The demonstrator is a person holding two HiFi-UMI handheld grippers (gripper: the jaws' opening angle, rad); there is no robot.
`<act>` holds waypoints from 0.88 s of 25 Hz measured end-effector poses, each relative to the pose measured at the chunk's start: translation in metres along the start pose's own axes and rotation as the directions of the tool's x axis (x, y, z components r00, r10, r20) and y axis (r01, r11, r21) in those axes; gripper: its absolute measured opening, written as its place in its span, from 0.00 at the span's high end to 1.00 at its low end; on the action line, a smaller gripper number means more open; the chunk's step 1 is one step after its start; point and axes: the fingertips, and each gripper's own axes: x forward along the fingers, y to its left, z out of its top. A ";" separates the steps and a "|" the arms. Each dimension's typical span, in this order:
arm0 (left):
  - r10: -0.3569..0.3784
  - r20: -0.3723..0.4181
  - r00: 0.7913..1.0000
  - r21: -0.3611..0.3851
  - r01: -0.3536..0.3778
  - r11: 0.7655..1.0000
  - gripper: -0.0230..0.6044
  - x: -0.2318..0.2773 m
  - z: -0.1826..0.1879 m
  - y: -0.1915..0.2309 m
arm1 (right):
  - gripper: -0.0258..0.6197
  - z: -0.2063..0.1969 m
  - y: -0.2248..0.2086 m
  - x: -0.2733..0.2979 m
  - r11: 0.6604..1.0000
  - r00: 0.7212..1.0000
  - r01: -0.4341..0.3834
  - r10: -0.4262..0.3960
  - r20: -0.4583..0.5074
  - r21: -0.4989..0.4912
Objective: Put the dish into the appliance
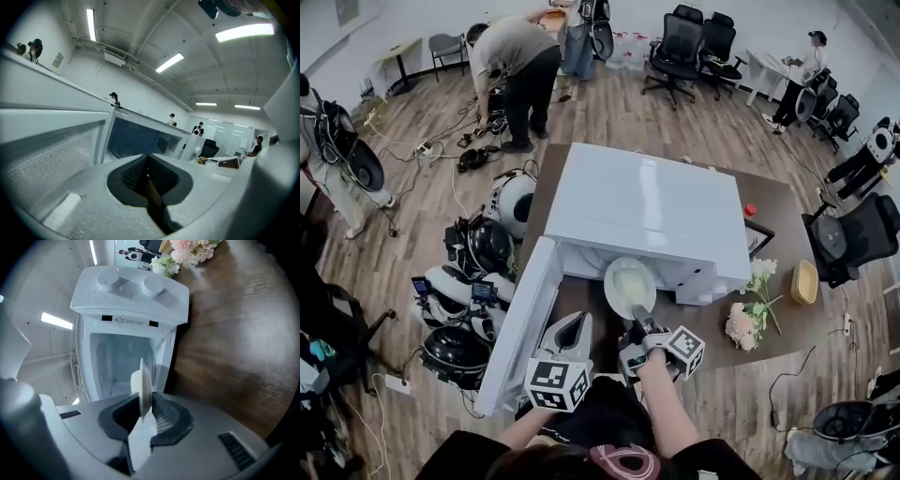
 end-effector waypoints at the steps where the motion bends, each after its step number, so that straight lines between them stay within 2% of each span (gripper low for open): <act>1: 0.013 0.000 1.000 -0.005 -0.013 1.000 0.95 0.002 0.000 0.002 | 0.85 0.002 0.000 0.005 1.000 1.000 0.001 -0.001 -0.007 -0.005; 12: 0.005 0.021 1.000 0.011 -0.005 1.000 0.95 0.015 0.004 0.000 | 0.85 0.024 0.004 0.046 1.000 0.999 -0.002 0.001 -0.045 -0.012; 15: -0.019 0.045 0.999 0.015 0.019 1.000 0.95 0.018 0.009 -0.002 | 0.85 0.026 0.006 0.056 1.000 0.999 -0.009 0.008 -0.041 -0.022; 22: -0.004 0.054 0.999 0.011 0.003 1.000 0.95 0.018 0.010 0.004 | 0.85 0.029 0.004 0.070 1.000 1.000 0.009 -0.009 -0.024 -0.006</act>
